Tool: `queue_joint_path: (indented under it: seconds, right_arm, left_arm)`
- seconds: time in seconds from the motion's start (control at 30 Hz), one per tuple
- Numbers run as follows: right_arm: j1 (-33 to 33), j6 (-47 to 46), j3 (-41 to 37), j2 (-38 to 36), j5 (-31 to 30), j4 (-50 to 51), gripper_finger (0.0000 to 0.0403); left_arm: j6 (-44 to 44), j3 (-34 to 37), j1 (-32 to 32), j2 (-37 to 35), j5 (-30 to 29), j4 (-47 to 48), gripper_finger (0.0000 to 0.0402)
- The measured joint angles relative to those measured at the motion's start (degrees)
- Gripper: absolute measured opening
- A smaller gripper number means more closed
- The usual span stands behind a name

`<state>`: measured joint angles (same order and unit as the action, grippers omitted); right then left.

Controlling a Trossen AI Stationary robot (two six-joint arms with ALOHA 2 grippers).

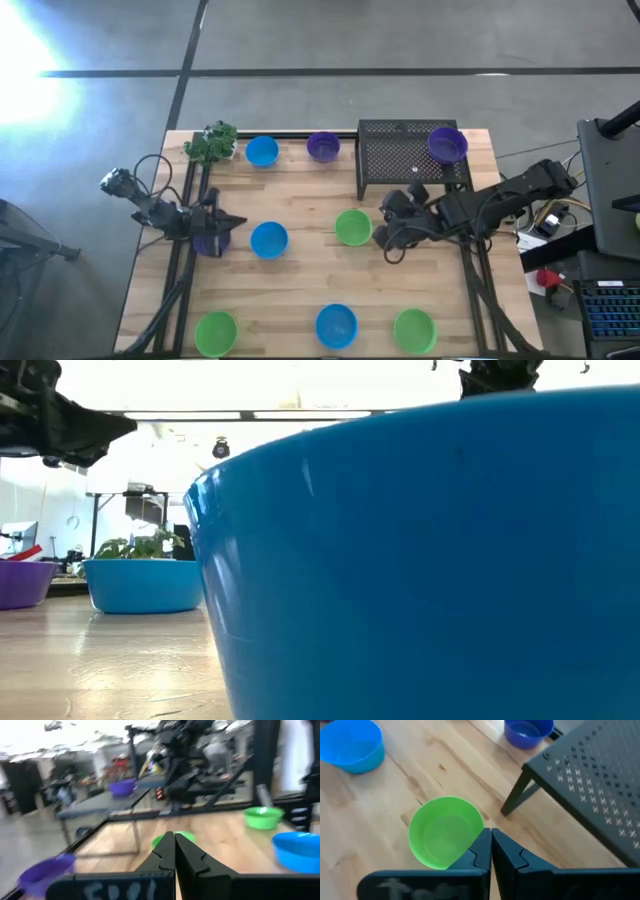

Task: Pick & Place Mini bowls
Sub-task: Put the top green bowl on the shelf

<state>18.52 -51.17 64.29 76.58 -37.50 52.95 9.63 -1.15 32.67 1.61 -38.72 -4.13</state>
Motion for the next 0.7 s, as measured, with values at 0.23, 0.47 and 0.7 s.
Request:
queue_joint_path:
  seconds: [0.23, 0.47, 0.7]
  right_arm:
    - [0.0, -5.4, -3.2, 0.1, 0.0, -0.5, 0.0008]
    - [0.0, -10.8, -5.3, 0.1, 3.8, -3.2, 0.0009]
    - [-0.3, -12.2, -6.3, 0.1, 7.7, -5.8, 0.0009]
  left_arm:
    - [-0.3, -4.4, 0.0, 5.0, -8.0, 1.8, 0.0000]
    - [-0.4, -7.8, 0.0, 10.6, -12.4, 4.9, 0.0000]
    - [-0.1, -9.3, 0.0, 15.3, -12.3, 5.5, 0.0000]
